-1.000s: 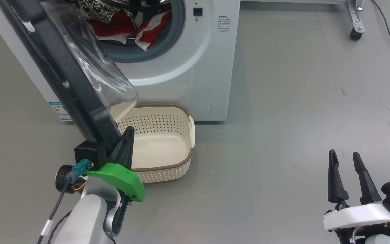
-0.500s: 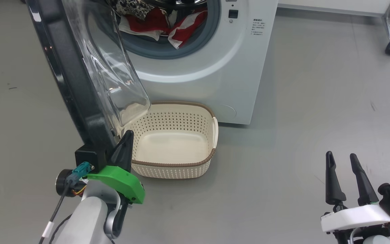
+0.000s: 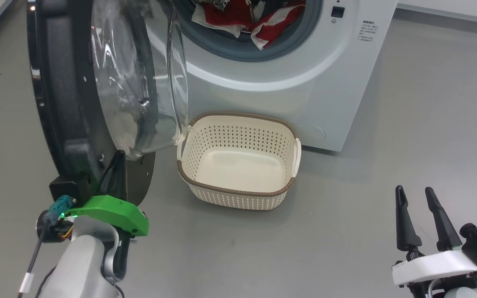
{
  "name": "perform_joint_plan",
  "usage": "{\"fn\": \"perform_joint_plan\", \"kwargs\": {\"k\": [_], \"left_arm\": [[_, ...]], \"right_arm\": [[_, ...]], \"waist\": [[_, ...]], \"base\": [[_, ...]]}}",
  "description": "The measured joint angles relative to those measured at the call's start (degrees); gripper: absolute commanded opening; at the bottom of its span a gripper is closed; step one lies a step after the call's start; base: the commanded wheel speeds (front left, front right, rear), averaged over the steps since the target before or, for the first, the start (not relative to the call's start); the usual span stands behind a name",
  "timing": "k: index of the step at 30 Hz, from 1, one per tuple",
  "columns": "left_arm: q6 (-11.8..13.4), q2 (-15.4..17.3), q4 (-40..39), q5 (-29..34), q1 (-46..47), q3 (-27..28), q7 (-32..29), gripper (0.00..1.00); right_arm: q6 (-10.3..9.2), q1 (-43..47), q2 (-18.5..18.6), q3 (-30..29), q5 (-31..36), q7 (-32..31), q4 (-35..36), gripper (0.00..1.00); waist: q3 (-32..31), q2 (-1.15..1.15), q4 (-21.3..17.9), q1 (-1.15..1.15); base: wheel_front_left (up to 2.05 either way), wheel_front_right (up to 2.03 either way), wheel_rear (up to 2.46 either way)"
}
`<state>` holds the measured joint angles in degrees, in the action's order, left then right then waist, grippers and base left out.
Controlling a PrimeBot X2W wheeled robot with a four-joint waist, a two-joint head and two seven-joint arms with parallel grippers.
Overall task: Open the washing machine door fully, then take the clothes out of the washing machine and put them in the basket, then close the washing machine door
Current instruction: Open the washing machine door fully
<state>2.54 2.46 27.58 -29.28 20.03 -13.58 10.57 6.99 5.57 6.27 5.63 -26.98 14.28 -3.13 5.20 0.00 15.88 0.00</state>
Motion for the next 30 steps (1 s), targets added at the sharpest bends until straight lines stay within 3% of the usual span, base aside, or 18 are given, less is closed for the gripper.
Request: {"fn": "perform_joint_plan", "kwargs": {"k": [9, 30], "left_arm": [[0.78, 2.96, 0.51, -2.31, 0.73, 6.14, 1.18, 0.0], [1.78, 10.25, 1.65, -7.3, 4.83, 17.0, 2.1, 0.0]], "right_arm": [[0.0, -0.58, 1.16, 2.08, 0.67, 0.0, 0.62, 1.0], [0.0, -4.12, 4.0, 2.56, 0.91, -0.3, 1.89, 1.0]], "waist": [[3.45, 0.0, 2.03, 0.0], [10.92, 0.0, 1.23, 0.0]], "base": [[0.0, 0.0, 0.0], [0.0, 0.0, 0.0]]}}
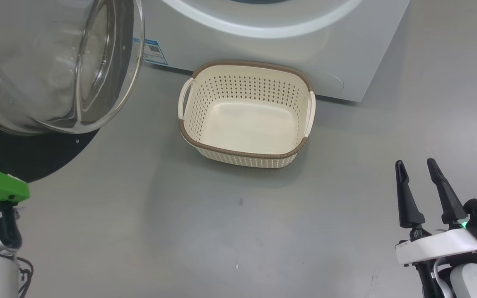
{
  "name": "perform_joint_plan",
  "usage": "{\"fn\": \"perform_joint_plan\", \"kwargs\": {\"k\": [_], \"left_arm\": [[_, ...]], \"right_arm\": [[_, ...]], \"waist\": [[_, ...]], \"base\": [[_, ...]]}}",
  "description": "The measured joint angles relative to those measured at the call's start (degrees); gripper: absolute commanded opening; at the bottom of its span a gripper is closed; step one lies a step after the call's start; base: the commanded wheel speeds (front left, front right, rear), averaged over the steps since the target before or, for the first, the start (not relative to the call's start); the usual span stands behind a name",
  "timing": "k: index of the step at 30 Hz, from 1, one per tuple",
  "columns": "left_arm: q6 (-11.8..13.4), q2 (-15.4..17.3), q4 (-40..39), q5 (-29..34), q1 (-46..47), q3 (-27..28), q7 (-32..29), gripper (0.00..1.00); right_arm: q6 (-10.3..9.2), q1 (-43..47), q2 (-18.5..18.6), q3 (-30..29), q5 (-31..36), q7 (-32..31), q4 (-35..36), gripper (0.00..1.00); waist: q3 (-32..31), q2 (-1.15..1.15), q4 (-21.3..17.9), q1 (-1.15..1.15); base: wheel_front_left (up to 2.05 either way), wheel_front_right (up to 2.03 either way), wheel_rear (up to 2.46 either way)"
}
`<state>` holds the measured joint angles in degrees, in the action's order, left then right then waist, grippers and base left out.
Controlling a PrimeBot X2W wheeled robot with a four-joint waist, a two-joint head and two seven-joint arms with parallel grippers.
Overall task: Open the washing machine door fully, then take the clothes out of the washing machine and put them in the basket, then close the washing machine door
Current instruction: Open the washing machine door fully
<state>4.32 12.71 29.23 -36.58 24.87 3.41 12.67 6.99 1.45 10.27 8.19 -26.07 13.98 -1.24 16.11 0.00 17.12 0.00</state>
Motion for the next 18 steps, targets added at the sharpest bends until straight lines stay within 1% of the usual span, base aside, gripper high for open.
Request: {"fn": "perform_joint_plan", "kwargs": {"k": [1, 2, 7, 13, 18], "left_arm": [[0.0, 1.07, 0.25, -0.04, 0.25, 0.02, -0.01, 0.0], [0.0, 1.35, 0.38, -0.08, 0.44, 0.22, -0.01, 0.0], [-0.01, 2.43, 1.56, -0.42, 1.94, 1.04, -0.26, 0.0], [-0.01, 3.5, 3.38, -1.77, 3.58, 3.79, -0.25, 0.0], [-0.01, 4.78, 4.48, -2.05, 4.58, 4.5, -0.25, 0.0]], "right_arm": [[0.0, -0.44, 0.41, 0.04, 0.0, -0.07, 0.23, 1.0], [0.0, -0.64, 0.58, 0.07, 0.01, -0.12, 0.31, 1.0], [0.0, -1.45, 1.18, 0.01, 0.44, -0.56, 0.85, 1.0], [0.0, -2.53, 2.04, -0.31, 0.43, -0.64, 1.27, 1.0], [0.0, -2.92, 2.75, -0.74, 0.45, -1.13, 2.13, 1.0]], "waist": [[0.8, 0.0, -0.14, 0.0], [1.2, 0.0, -0.22, 0.0], [3.25, 0.0, -0.63, 0.0], [5.87, 0.0, -1.25, 0.0], [7.48, 0.0, -1.6, 0.0]], "base": [[0.0, 0.0, 0.0], [0.0, 0.0, 0.0], [0.0, 0.0, 0.0], [0.0, 0.0, 0.0], [0.0, 0.0, 0.0]]}}
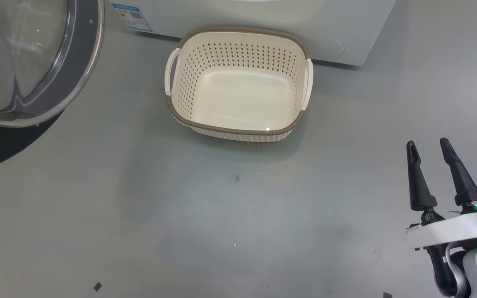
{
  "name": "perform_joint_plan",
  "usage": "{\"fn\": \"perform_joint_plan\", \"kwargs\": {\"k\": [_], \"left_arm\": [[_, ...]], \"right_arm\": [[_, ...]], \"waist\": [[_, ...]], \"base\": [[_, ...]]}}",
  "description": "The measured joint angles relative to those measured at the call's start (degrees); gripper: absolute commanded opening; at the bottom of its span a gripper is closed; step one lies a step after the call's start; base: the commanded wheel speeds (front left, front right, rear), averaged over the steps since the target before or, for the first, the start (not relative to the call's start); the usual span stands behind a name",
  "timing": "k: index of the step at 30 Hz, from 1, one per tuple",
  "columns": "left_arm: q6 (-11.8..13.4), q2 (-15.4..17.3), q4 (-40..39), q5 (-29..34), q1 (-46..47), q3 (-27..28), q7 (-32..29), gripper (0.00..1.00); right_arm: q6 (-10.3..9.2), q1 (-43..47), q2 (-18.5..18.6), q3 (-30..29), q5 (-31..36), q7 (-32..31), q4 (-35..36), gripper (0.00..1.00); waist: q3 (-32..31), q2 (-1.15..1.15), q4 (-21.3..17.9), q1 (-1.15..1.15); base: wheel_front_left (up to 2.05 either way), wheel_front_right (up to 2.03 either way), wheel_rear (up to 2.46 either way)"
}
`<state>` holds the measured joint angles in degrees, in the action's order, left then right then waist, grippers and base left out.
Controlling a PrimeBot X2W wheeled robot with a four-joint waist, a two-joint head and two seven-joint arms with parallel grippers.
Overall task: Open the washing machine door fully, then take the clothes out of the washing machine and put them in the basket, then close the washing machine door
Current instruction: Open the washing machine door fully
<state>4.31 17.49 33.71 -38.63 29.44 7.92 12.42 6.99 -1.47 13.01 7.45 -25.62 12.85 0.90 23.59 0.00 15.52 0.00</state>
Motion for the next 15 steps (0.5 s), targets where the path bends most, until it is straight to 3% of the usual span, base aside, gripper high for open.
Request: {"fn": "perform_joint_plan", "kwargs": {"k": [15], "left_arm": [[-0.66, -0.38, 4.49, -0.2, 2.0, -0.05, 0.77, 0.0]], "right_arm": [[0.0, -1.03, 0.98, -0.34, 0.02, -0.16, -0.54, 1.0]], "waist": [[1.05, 0.0, 0.17, 0.0]], "base": [[0.0, 0.0, 0.0]]}}
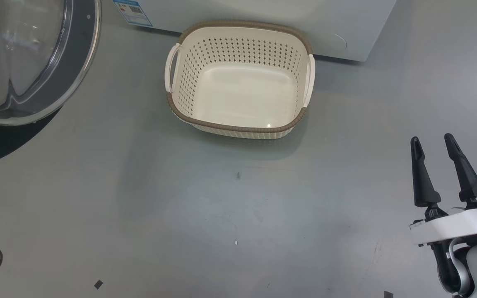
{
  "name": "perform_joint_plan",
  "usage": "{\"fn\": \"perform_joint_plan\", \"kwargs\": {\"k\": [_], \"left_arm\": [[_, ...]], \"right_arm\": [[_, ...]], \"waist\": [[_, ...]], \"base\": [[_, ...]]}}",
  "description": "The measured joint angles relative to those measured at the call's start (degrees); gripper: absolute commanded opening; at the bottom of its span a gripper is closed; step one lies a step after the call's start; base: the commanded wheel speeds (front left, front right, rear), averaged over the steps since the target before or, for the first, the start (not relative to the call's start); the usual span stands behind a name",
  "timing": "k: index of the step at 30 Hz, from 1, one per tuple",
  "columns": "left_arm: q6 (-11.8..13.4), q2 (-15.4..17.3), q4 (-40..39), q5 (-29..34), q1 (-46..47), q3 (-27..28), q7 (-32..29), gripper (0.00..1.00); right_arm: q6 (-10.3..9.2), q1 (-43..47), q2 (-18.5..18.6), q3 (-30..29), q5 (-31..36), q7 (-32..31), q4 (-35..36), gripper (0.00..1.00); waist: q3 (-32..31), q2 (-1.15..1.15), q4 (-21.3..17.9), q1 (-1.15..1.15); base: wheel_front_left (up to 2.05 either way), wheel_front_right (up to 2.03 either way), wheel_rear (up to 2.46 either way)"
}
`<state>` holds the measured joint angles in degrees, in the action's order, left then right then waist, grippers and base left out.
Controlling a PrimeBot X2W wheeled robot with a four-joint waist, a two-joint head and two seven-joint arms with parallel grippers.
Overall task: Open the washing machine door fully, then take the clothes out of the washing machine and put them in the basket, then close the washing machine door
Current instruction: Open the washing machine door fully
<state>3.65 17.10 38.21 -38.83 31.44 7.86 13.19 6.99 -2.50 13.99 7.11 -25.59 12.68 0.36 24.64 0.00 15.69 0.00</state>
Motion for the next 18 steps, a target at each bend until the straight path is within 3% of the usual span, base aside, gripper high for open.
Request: {"fn": "perform_joint_plan", "kwargs": {"k": [18], "left_arm": [[-3.48, -0.99, 1.87, 5.38, -3.43, -6.21, 0.58, 0.0]], "right_arm": [[0.0, -0.51, -3.15, 1.08, -1.25, 0.85, -4.47, 1.0]], "waist": [[-8.28, 0.0, -0.94, 0.0]], "base": [[0.0, 0.0, 0.0]]}}
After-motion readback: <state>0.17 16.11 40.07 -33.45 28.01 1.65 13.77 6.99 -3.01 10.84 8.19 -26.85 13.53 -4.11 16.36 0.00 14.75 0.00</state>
